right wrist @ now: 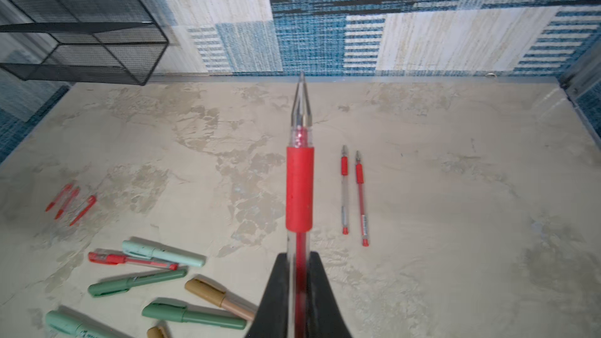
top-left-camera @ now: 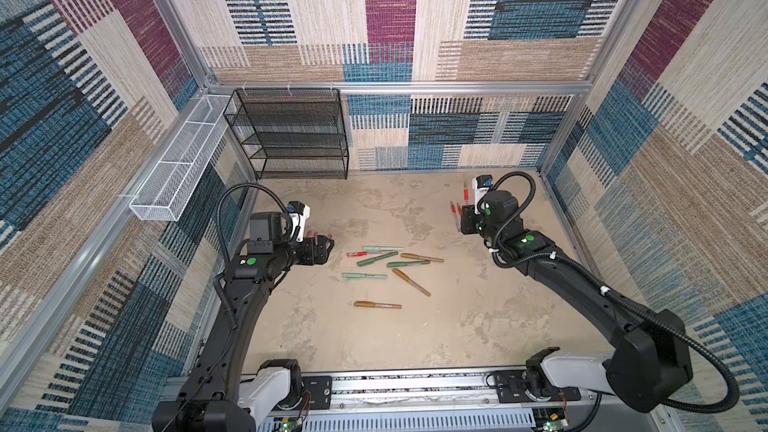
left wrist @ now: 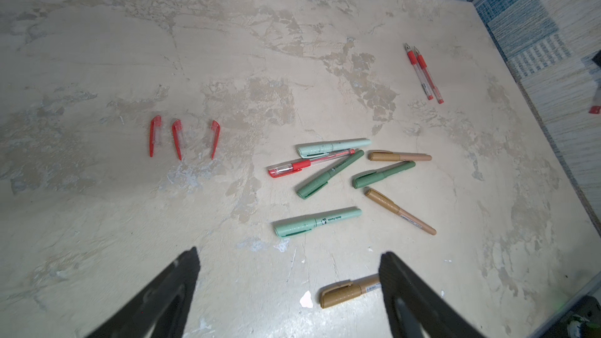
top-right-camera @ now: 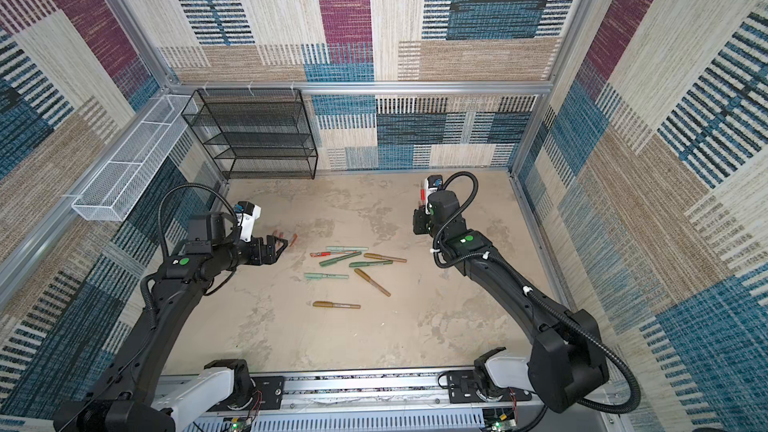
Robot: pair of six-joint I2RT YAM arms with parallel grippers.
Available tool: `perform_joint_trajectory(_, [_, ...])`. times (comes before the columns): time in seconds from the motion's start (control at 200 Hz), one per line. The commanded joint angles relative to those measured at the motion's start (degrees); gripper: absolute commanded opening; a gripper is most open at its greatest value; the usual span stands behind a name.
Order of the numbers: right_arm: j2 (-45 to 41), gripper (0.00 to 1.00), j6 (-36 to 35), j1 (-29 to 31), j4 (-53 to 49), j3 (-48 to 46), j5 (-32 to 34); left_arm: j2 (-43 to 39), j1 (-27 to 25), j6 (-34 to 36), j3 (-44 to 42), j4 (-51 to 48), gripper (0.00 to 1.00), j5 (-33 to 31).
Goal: Open the pen caps
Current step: 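Lower the uncapped pen beside the other two pens and open the right gripper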
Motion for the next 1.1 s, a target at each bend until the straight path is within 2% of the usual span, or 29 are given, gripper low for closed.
perform_joint_trajectory(0.0, [3.35,0.00,-3.58,-2.79,-0.33,2.39,-3.78,-1.24,0.80,-0.53,-0.44,3.16,0.92,2.59])
perform_joint_trajectory(0.155, [11.01,0.00,-4.54,-8.34,-2.09,6.71,-8.61,-1.29,1.68,1.11,1.04,1.64,0.94,-0.05])
perform_joint_trajectory(0.486, [27.23,0.01,-7.23,-14.57,-2.99,14.44,-13.03,-2.15,1.81,1.21,0.71,2.15,0.94,0.99])
perform_joint_trajectory(0.811, [39.29,0.03,-6.70,-15.60,-4.13,20.68,-14.59,-1.62,2.22,1.18,1.82,1.02,0.94,1.20])
perform_joint_trajectory(1.097, [42.89,0.07,-6.08,-16.15,-4.54,22.46,-14.36,-1.23,2.32,0.92,1.97,1.29,0.94,1.02])
